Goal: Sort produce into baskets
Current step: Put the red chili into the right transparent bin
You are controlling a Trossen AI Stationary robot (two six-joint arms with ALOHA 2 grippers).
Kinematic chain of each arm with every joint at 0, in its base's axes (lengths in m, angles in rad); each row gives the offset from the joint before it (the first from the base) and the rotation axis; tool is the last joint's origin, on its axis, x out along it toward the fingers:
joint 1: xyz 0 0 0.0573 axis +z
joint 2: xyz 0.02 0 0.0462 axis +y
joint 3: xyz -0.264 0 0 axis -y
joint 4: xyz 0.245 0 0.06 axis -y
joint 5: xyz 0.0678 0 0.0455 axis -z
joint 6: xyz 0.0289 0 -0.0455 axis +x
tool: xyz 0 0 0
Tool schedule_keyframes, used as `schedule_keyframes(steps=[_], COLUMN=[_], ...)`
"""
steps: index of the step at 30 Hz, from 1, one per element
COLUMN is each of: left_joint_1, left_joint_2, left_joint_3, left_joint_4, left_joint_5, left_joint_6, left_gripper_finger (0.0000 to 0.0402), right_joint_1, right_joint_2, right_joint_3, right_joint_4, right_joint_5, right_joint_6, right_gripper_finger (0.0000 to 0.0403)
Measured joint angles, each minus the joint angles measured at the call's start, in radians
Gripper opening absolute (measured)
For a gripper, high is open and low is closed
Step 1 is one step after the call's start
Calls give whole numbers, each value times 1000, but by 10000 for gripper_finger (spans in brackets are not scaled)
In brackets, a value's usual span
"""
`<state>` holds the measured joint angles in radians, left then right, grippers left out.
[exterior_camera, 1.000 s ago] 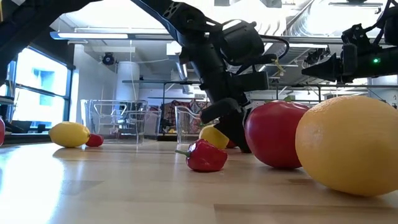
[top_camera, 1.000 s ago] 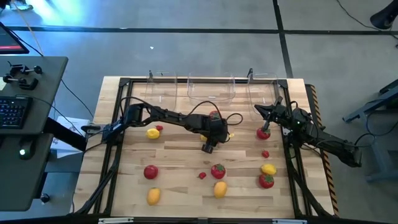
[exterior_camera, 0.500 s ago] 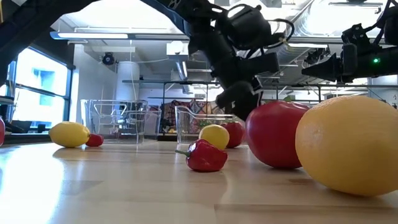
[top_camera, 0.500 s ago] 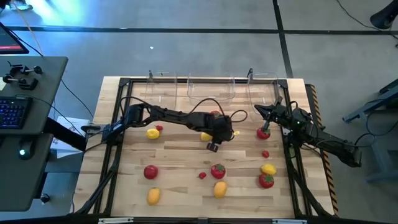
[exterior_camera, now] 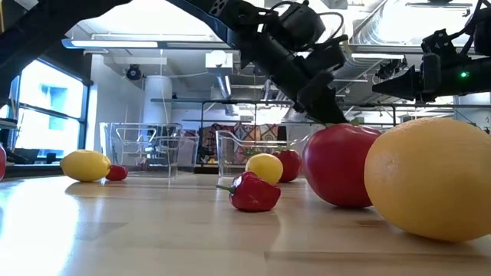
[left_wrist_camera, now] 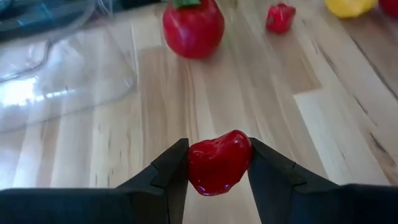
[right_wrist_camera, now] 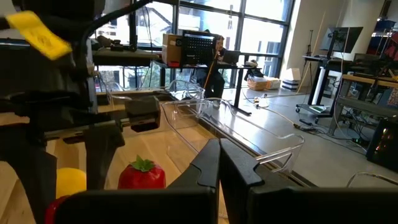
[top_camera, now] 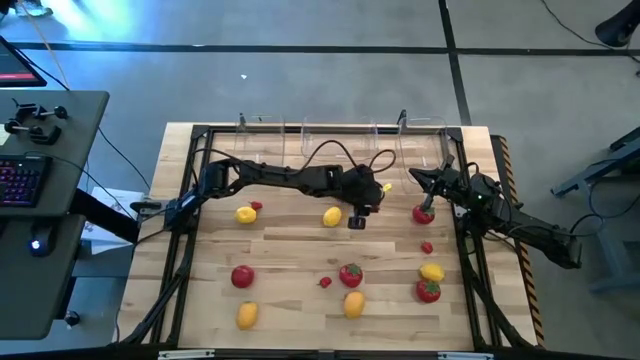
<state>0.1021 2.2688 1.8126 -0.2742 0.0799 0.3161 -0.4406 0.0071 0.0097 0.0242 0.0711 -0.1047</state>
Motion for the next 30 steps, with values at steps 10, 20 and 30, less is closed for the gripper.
schedule_keyframes(steps=[10,20,30], left_joint_1=[15,38,43], left_joint_2=[0,6,-33], left_joint_3=[0,-44,-295], left_joint_4=[177,361,752], left_joint_5=[16,23,23], left_joint_6=[-29,-103,-149], left_gripper_finger=[128,104,95], right_joint_1=[0,0,0], right_joint_2=[0,0,0], right_joint_3=[0,0,0], right_joint_4=[0,0,0], right_joint_5=[0,0,0], right_joint_6=[0,0,0], right_gripper_finger=[0,0,0])
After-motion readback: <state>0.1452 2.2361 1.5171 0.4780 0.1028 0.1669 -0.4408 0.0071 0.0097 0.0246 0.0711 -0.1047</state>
